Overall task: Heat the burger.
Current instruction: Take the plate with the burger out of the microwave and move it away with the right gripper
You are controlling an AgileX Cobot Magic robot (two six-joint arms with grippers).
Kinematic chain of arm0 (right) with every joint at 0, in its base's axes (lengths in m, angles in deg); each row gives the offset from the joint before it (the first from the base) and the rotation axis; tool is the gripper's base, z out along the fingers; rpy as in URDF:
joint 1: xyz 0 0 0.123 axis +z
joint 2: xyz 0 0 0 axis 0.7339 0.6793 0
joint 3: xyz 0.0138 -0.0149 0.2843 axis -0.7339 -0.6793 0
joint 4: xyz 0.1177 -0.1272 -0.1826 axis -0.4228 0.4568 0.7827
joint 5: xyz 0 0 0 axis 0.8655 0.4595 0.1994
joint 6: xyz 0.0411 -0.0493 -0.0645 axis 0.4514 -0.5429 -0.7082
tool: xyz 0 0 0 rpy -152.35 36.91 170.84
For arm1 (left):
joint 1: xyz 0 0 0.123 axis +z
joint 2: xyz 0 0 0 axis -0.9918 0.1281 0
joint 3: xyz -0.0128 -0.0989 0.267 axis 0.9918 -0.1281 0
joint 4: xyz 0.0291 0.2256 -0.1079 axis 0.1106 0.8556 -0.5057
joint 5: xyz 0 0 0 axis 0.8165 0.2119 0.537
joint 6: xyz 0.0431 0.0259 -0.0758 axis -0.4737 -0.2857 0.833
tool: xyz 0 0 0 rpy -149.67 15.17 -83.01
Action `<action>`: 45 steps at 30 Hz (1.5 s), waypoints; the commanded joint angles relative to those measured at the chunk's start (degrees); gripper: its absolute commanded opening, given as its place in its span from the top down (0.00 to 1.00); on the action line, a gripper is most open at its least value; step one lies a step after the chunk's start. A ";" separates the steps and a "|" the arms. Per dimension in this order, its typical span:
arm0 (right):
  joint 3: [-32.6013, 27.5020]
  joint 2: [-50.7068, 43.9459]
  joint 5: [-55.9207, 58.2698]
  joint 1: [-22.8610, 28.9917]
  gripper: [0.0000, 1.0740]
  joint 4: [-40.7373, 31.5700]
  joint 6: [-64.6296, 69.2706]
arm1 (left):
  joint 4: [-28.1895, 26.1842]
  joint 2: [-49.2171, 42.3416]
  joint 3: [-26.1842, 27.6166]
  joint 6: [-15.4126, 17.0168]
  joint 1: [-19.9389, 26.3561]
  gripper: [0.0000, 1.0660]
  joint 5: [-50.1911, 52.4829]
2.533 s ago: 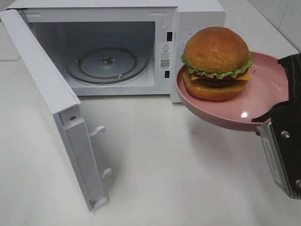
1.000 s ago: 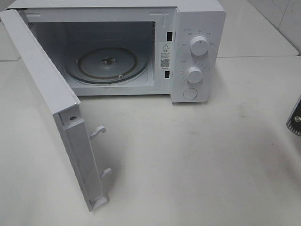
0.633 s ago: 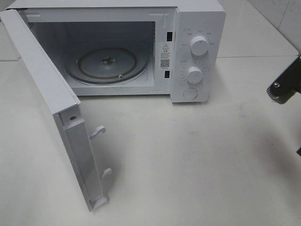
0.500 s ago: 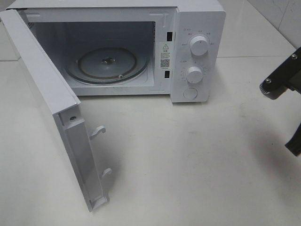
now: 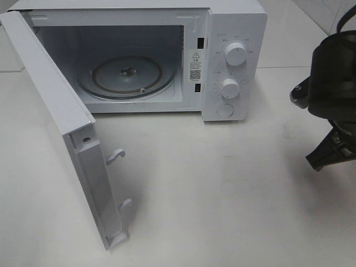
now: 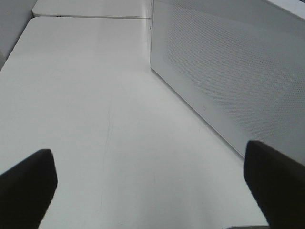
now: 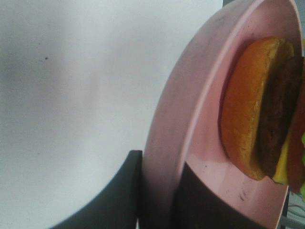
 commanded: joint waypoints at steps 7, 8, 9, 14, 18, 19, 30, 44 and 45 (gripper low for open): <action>0.29 5.44 2.81 -4.47 0.90 2.18 3.90 | -0.06 -0.40 -0.17 0.00 -0.06 0.06 0.74; 0.29 6.02 2.41 -4.70 0.90 2.18 4.64 | -0.06 -0.40 -0.17 0.00 -0.06 0.06 0.74; 0.29 7.22 1.38 -5.33 0.89 2.12 5.79 | -0.06 -0.40 -0.17 0.00 -0.06 0.06 0.74; 0.23 10.49 0.17 -6.30 0.88 1.66 7.56 | -0.06 -0.40 -0.17 0.00 -0.06 0.06 0.74; -0.11 12.32 -1.09 -7.05 0.88 1.32 8.02 | -0.06 -0.40 -0.17 0.00 -0.06 0.06 0.74; -0.06 13.12 -1.38 -7.33 0.88 1.15 8.37 | -0.06 -0.40 -0.17 0.00 -0.06 0.06 0.74; -0.06 20.00 -6.82 -8.42 0.85 -0.52 16.04 | -0.06 -0.40 -0.17 0.00 -0.06 0.06 0.74; 0.00 23.95 -8.71 -9.63 0.82 -0.17 19.60 | -0.06 -0.40 -0.17 0.00 -0.06 0.06 0.74; 0.00 23.84 -8.77 -9.57 0.81 -0.17 19.48 | -0.06 -0.40 -0.17 0.00 -0.06 0.06 0.74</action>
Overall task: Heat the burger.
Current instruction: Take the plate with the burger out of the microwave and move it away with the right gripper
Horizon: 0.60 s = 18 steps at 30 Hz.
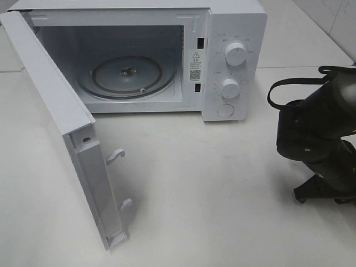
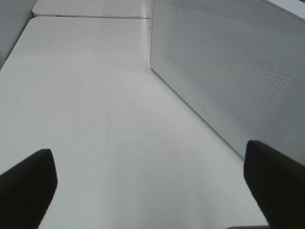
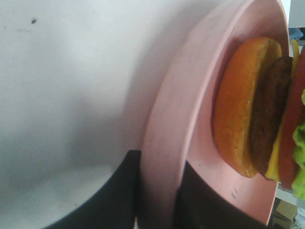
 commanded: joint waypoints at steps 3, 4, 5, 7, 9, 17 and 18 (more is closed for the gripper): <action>-0.17 -1.09 -0.23 -0.23 0.78 0.23 -1.49 | -0.06 -0.40 -0.17 0.00 -0.06 0.06 0.74; -0.17 -1.66 -1.15 -0.23 0.76 -0.17 -2.12 | -0.06 -0.40 -0.17 0.00 -0.06 0.06 0.74; -0.17 -1.66 -1.15 -0.23 0.76 -0.17 -2.12 | -0.06 -0.40 -0.17 0.00 -0.06 0.06 0.74; -0.17 -2.81 -2.69 -0.23 0.71 -0.69 -2.69 | -0.06 -0.40 -0.17 0.00 -0.06 0.06 0.74; -0.11 -4.13 -3.09 -0.23 0.58 -0.80 -3.15 | -0.06 -0.40 -0.17 0.00 -0.06 0.06 0.74; -0.11 -7.68 -2.46 -0.23 0.32 -3.44 -7.28 | -0.06 -0.40 -0.17 0.00 -0.06 0.06 0.74; -0.11 -7.68 -2.46 -0.23 0.32 -3.44 -7.28 | -0.06 -0.40 -0.17 0.00 -0.06 0.06 0.74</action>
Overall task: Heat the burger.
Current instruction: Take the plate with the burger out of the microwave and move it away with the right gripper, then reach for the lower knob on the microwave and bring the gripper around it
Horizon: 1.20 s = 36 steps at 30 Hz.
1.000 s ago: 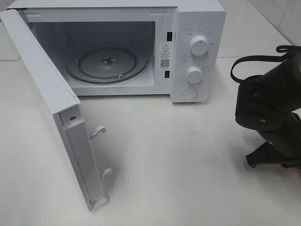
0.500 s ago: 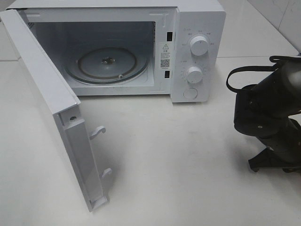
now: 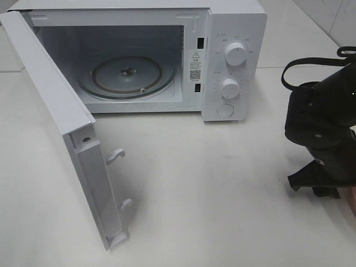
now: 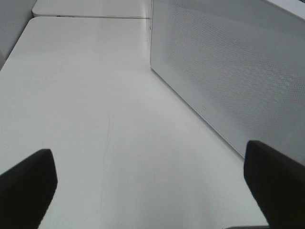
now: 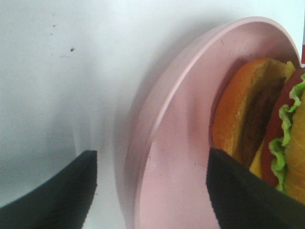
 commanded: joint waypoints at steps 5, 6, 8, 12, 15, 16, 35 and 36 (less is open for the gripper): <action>-0.06 -6.07 -0.23 -0.23 0.32 -6.59 -11.34 | -0.06 -0.40 -0.17 0.00 -0.06 0.06 0.74; -0.06 -8.65 -0.63 -0.23 0.32 -9.28 -15.87 | -0.06 -0.40 -0.17 0.00 -0.06 0.06 0.74; -0.06 -10.03 -0.86 -0.23 0.32 -10.37 -18.11 | -0.06 -0.40 -0.17 0.00 -0.06 0.06 0.74; -0.06 -16.90 -1.03 -0.23 0.32 -14.73 -26.81 | -0.06 -0.40 -0.17 0.00 -0.06 0.06 0.74; -0.06 -21.20 -1.03 -0.23 0.32 -17.65 -31.11 | -0.06 -0.40 -0.17 0.00 -0.06 0.06 0.74; -0.06 -21.20 -1.03 -0.23 0.32 -17.65 -31.11 | -0.06 -0.40 -0.17 0.00 -0.06 0.06 0.74; -0.11 -45.38 -0.17 -0.23 0.33 -49.22 -63.94 | -0.06 -0.40 -0.17 0.00 -0.06 0.06 0.74; -0.11 -46.47 -0.17 -0.23 0.33 -50.13 -64.69 | -0.06 -0.40 -0.17 0.00 -0.06 0.06 0.74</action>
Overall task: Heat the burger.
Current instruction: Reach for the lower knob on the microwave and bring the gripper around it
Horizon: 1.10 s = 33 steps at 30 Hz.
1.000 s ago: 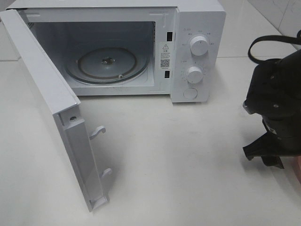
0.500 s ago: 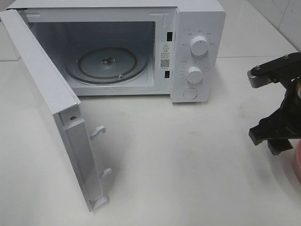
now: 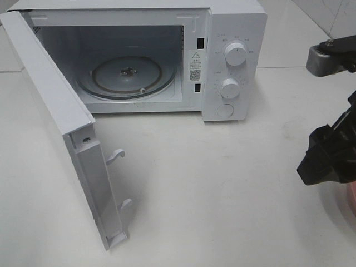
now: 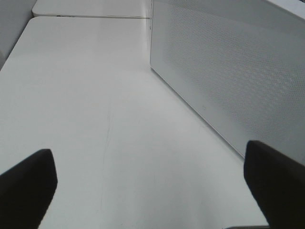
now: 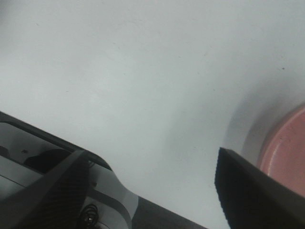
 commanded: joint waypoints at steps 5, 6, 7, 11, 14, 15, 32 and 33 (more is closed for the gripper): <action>-0.06 -7.85 1.26 -0.23 0.33 -4.18 -4.24 | -0.06 -0.40 -0.17 0.00 -0.06 0.06 0.74; -0.57 -9.97 1.49 -0.23 0.33 -4.13 -4.24 | -0.06 -0.40 -0.17 0.00 -0.06 0.06 0.74; -0.57 -9.97 1.49 -0.23 0.33 -4.13 -4.24 | -0.06 -0.40 -0.17 0.00 -0.06 0.06 0.74; -3.27 -16.16 1.32 -0.23 0.33 -3.95 -4.41 | -0.06 -0.40 -0.17 0.00 -0.06 0.06 0.74; -6.65 -23.55 1.15 -0.23 0.33 -3.90 -5.50 | -0.06 -0.40 -0.17 0.00 -0.06 0.06 0.74; -6.65 -23.55 1.15 -0.23 0.33 -3.90 -5.50 | -0.06 -0.40 -0.17 0.00 -0.06 0.06 0.74; -14.21 -48.64 2.01 -15.18 0.33 -3.55 -8.37 | -0.06 -0.40 -0.17 0.00 -0.06 0.06 0.74; -14.38 -50.71 2.58 -17.02 0.33 -3.55 -8.37 | -0.06 -0.40 -0.17 0.00 -0.06 0.06 0.74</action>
